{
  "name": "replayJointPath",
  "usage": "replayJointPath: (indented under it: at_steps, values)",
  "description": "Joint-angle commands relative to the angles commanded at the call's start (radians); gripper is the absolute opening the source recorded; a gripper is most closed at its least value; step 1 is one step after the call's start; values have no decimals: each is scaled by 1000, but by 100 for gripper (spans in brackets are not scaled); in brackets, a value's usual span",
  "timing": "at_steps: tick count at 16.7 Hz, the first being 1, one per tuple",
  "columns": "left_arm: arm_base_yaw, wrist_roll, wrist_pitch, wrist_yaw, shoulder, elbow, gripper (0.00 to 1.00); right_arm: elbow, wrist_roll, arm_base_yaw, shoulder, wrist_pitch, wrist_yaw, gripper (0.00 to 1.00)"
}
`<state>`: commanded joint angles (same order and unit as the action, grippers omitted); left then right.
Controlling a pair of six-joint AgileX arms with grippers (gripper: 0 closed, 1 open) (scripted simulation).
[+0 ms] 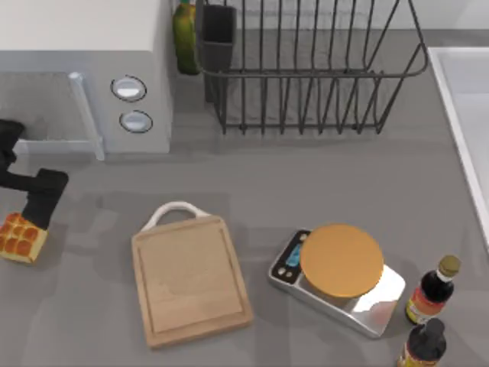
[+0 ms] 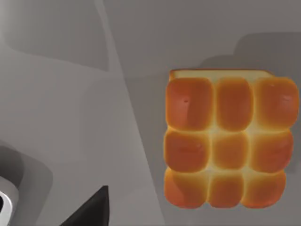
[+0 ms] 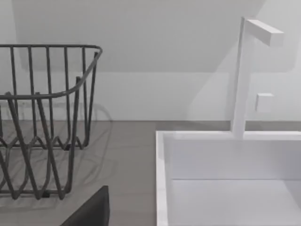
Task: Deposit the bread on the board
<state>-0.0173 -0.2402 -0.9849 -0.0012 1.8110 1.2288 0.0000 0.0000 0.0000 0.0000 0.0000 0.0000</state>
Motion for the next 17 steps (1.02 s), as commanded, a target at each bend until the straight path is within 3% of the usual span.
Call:
replayJointPath:
  at_steps: [8, 17]
  values:
    - [1, -1, 15, -1, -9, -26, 100, 0, 0, 0, 0, 0, 0, 100]
    - [-5, -6, 226, 0, 72, -165, 100, 0, 0, 0, 0, 0, 0, 100]
